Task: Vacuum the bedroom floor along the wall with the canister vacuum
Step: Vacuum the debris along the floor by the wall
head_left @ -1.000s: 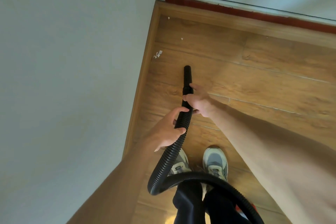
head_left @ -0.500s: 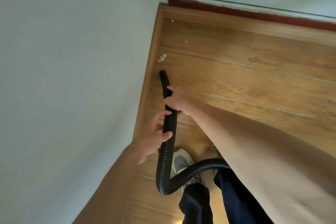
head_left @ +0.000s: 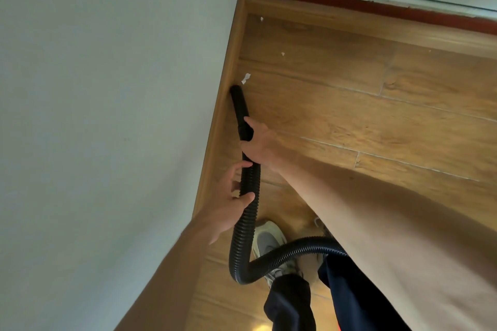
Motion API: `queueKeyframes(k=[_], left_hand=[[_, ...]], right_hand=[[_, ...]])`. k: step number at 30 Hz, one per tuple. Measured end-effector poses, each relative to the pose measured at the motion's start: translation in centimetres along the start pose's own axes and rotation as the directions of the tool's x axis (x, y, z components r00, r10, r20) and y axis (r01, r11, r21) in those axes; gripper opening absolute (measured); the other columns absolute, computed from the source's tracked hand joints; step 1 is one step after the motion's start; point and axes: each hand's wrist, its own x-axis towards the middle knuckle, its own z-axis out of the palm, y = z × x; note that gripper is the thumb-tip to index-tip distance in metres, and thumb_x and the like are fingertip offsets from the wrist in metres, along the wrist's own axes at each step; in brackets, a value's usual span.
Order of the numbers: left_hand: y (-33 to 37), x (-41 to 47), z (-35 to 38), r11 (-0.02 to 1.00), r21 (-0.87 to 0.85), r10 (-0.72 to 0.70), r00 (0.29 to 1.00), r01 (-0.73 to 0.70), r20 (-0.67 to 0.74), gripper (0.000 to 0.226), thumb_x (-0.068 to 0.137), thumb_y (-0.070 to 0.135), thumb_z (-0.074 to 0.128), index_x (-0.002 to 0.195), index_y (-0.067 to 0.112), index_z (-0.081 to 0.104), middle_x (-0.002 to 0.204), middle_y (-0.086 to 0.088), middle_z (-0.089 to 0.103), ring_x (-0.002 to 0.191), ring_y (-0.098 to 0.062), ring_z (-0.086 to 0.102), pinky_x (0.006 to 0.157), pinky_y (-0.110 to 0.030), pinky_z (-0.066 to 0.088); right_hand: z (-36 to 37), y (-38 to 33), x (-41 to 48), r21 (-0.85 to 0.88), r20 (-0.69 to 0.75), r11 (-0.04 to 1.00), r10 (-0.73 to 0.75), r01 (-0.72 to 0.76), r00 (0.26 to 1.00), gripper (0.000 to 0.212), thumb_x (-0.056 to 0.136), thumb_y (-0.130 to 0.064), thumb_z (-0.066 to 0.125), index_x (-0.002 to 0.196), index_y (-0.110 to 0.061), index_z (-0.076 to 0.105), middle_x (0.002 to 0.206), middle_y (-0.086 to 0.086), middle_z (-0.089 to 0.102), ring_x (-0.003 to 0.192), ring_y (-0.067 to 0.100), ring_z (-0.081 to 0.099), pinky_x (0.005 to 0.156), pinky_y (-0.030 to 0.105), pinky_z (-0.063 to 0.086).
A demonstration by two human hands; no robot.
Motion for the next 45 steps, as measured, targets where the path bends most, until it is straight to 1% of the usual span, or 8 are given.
queueKeyframes(k=[4,10,14,20,24,30,35,45], left_hand=[[1.4,1.2,0.5,0.999,0.047,0.021,1.000,-0.022,0.023,0.058,0.096,0.007,0.061,0.132,0.048,0.043,0.117,0.001,0.060,0.099,-0.018,0.066,0.082,-0.046,0.061],[4.0,2.5,2.5,0.988,0.123,0.077,0.991,-0.091,0.109,0.054,0.098,0.008,0.059,0.134,0.045,0.043,0.116,-0.003,0.059,0.094,-0.016,0.066,0.065,-0.024,0.057],[6.0,3.2,4.3,0.969,0.203,0.098,0.976,-0.138,0.194,0.052,0.098,0.009,0.057,0.130,0.048,0.044,0.111,0.004,0.056,0.092,-0.019,0.067,0.077,-0.038,0.062],[8.5,4.4,4.8,0.957,0.231,0.110,0.957,-0.175,0.268,0.052,0.098,0.009,0.057,0.132,0.047,0.043,0.112,-0.003,0.058,0.097,-0.022,0.066,0.079,-0.041,0.061],[8.0,4.4,3.9,0.972,0.172,0.122,0.969,-0.161,0.213,0.052,0.098,0.010,0.058,0.130,0.049,0.043,0.115,0.000,0.055,0.099,-0.020,0.065,0.082,-0.040,0.060],[6.4,4.3,1.6,0.989,0.094,0.104,0.988,-0.115,0.113,0.054,0.098,0.009,0.059,0.134,0.045,0.042,0.114,0.002,0.058,0.094,-0.015,0.065,0.068,-0.027,0.056],[7.5,5.3,0.8,0.994,0.048,0.098,0.992,-0.102,0.086,0.056,0.096,0.006,0.060,0.133,0.043,0.042,0.119,-0.003,0.062,0.104,-0.020,0.065,0.088,-0.048,0.058],[10.4,8.0,1.7,0.993,0.010,0.115,0.988,-0.117,0.106,0.055,0.098,0.008,0.058,0.135,0.044,0.041,0.111,-0.006,0.067,0.094,-0.020,0.068,0.059,-0.032,0.057]], right_hand=[[-2.0,0.1,0.7,-0.010,-0.031,1.000,-0.007,0.007,0.999,0.073,0.092,-0.012,0.056,0.155,-0.032,0.025,0.146,0.009,0.046,0.117,0.026,0.056,0.094,0.038,0.054],[-6.1,1.5,0.3,0.062,-0.143,0.998,0.015,-0.006,0.990,0.072,0.093,-0.010,0.056,0.155,-0.033,0.027,0.142,0.007,0.051,0.110,0.021,0.060,0.078,0.025,0.054],[-9.1,3.0,-0.8,0.121,-0.242,0.992,0.060,-0.032,0.968,0.068,0.095,-0.011,0.056,0.154,-0.031,0.029,0.143,0.004,0.052,0.098,0.016,0.060,0.065,0.016,0.049],[-11.9,3.0,-0.8,0.188,-0.296,0.982,0.084,-0.028,0.951,0.068,0.094,-0.008,0.057,0.154,-0.027,0.029,0.135,0.006,0.057,0.104,0.022,0.064,0.085,0.034,0.058],[-11.2,1.4,0.1,0.150,-0.229,0.988,0.069,-0.035,0.971,0.071,0.095,-0.006,0.056,0.155,-0.028,0.026,0.136,0.005,0.055,0.098,0.018,0.062,0.070,0.024,0.056],[-7.9,-1.3,2.0,0.029,-0.134,0.999,0.021,-0.017,0.991,0.074,0.092,-0.008,0.056,0.155,-0.032,0.025,0.143,0.008,0.050,0.111,0.024,0.061,0.090,0.039,0.058],[-7.9,-3.0,3.6,-0.046,-0.141,0.999,0.002,-0.009,0.990,0.075,0.091,-0.009,0.054,0.154,-0.035,0.026,0.143,0.009,0.049,0.115,0.027,0.058,0.092,0.040,0.056],[-11.3,-4.6,5.6,-0.124,-0.210,0.992,-0.028,0.001,0.977,0.075,0.090,-0.007,0.054,0.154,-0.036,0.027,0.140,0.008,0.049,0.102,0.024,0.061,0.079,0.038,0.061]])
